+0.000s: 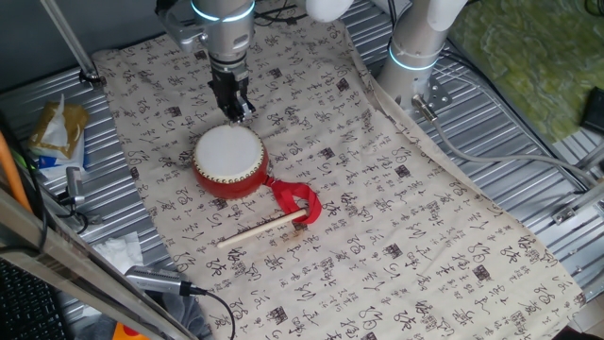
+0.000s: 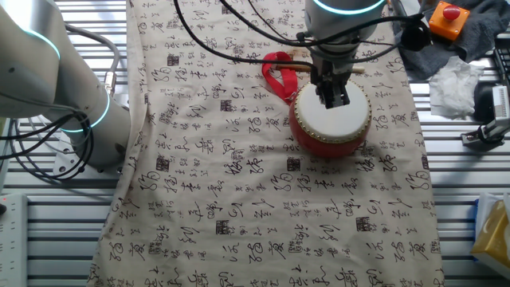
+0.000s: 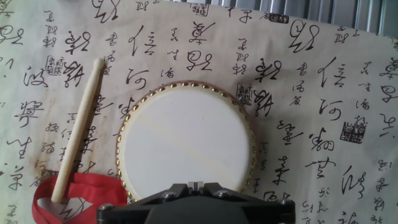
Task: Play the drum
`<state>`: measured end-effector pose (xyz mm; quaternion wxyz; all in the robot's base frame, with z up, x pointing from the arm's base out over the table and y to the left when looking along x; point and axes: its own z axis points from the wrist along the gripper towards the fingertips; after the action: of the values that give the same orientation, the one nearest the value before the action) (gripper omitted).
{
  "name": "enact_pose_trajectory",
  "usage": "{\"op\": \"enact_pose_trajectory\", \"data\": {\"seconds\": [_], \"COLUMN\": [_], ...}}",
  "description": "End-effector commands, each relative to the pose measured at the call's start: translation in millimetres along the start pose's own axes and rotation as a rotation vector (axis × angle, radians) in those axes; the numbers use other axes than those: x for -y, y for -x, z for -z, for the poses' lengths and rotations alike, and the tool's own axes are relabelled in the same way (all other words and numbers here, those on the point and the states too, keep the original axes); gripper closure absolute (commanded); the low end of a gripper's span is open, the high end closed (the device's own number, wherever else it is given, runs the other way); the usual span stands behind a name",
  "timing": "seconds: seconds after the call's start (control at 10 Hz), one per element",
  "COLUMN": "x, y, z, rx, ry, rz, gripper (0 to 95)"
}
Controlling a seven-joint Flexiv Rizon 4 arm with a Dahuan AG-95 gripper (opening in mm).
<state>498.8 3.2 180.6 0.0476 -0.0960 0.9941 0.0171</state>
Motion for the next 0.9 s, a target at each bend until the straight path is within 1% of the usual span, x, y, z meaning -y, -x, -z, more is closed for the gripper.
{"op": "enact_pose_trajectory", "data": {"seconds": [0.1, 0.4, 0.8, 0.9], "x": [-0.1, -1.6, -8.0, -8.5], "y": [-0.3, 0.2, 4.5, 4.9], "z": [0.4, 1.8, -0.2, -0.4], "rx": [-0.001, 0.000, 0.000, 0.002], "ry": [0.000, 0.000, -0.002, 0.000], "rz": [-0.003, -0.009, -0.027, -0.024], "gripper": [95.0, 95.0, 95.0, 76.0]}}
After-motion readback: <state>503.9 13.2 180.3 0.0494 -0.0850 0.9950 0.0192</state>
